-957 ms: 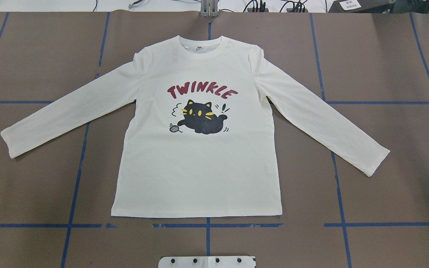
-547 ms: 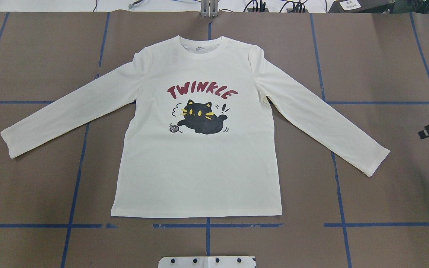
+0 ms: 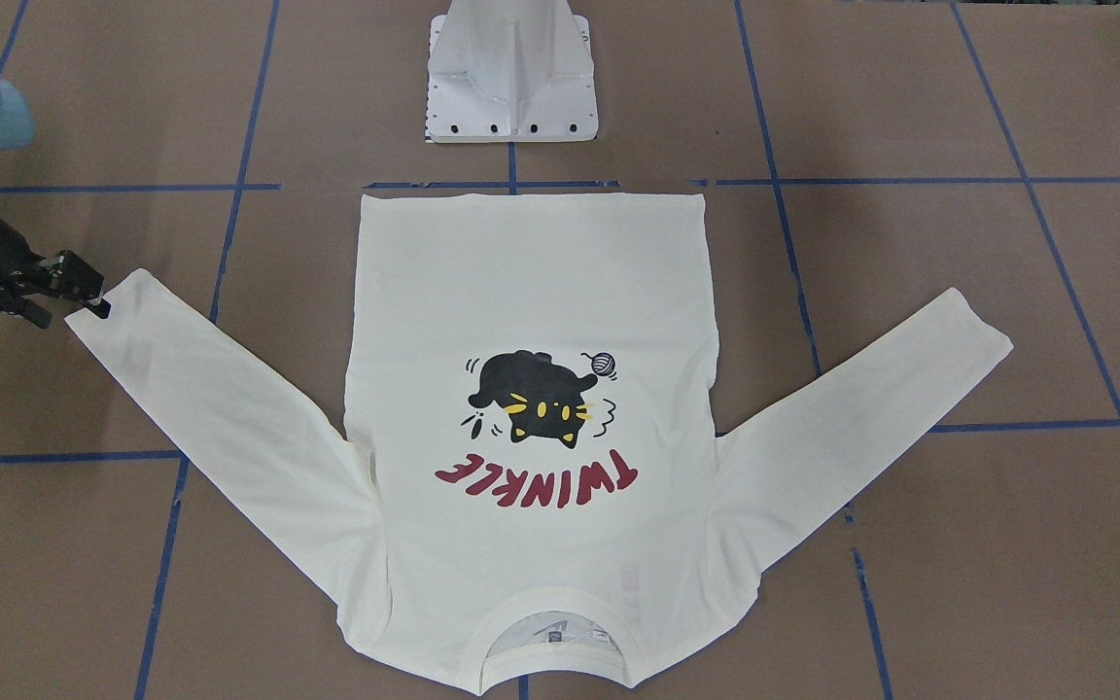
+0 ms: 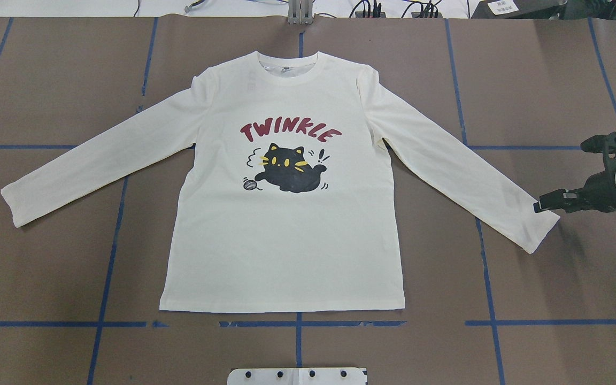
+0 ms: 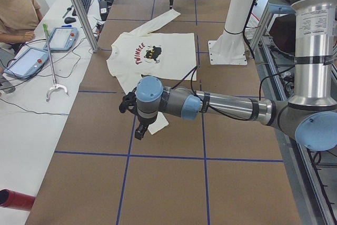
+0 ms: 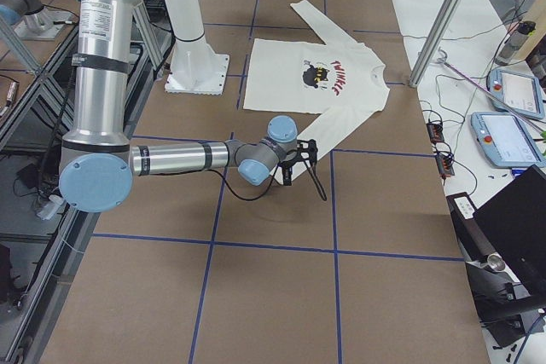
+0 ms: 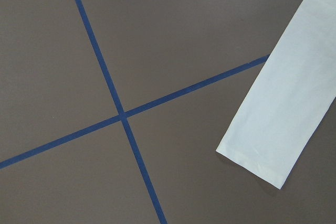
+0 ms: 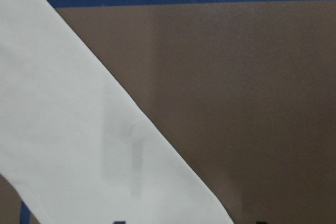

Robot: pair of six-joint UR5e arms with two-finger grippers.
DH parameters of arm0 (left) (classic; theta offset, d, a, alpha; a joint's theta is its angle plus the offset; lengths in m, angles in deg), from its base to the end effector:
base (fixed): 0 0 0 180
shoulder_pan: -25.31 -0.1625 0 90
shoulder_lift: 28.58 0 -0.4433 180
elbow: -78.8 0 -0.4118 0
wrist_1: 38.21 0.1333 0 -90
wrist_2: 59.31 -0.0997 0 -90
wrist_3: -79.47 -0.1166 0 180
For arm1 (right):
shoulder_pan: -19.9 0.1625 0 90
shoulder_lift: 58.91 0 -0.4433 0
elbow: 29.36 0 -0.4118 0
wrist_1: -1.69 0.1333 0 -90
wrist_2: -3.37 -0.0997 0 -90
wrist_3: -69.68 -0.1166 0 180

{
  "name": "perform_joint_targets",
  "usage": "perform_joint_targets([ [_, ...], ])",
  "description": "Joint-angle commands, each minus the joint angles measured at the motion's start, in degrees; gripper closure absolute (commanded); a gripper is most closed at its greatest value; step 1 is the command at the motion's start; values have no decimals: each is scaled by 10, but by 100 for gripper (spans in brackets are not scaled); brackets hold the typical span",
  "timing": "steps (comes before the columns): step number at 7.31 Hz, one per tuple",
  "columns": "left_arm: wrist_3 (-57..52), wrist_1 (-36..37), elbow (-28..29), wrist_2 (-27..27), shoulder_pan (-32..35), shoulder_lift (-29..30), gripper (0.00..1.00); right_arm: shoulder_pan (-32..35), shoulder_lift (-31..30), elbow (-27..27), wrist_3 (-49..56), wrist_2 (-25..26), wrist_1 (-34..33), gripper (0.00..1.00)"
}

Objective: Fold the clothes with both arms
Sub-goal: 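Reach the right gripper to the cuff of the sleeve nearest it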

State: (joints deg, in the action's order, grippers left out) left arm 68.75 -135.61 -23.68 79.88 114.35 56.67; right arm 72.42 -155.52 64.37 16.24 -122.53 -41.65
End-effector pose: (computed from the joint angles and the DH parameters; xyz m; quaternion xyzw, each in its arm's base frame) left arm -0.0369 -0.4882 0.5964 0.1544 0.4009 0.1462 0.8911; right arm -0.2512 -0.4344 0.6228 0.0449 -0.4534 0.0088 0.8901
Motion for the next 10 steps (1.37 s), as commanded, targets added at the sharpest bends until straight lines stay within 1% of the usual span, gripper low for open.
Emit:
perform_joint_targets([
  [1, 1, -1, -5, 0, 0, 0, 0, -2, -7, -14, -9, 1, 9, 40],
  [2, 1, -1, -7, 0, 0, 0, 0, -2, -8, -15, -10, 1, 9, 88],
  [3, 1, -1, -8, 0, 0, 0, 0, -1, -9, -14, -13, 0, 9, 100],
  [5, 1, -1, -9, 0, 0, 1, 0, -1, -15, -10, -14, -3, 9, 100],
  [6, 1, 0, -17, -1, 0, 0, 0, -1, -17, 7, -25, -3, 8, 100],
  [7, 1, 1, -25, -1, 0, 0, 0, -5, -8, 48, -74, -6, -6, 100],
  [8, 1, 1, -28, 0, 0, 0, 0, -5, 49, 68, -137, -12, -30, 100],
  [9, 2, 1, -28, 1, 0, 0, 0, -8, 153, 68, -192, -16, -110, 100],
  [10, 3, 2, -29, 1, 0, 1, 0, -16, 270, 66, -216, -12, -212, 100],
])
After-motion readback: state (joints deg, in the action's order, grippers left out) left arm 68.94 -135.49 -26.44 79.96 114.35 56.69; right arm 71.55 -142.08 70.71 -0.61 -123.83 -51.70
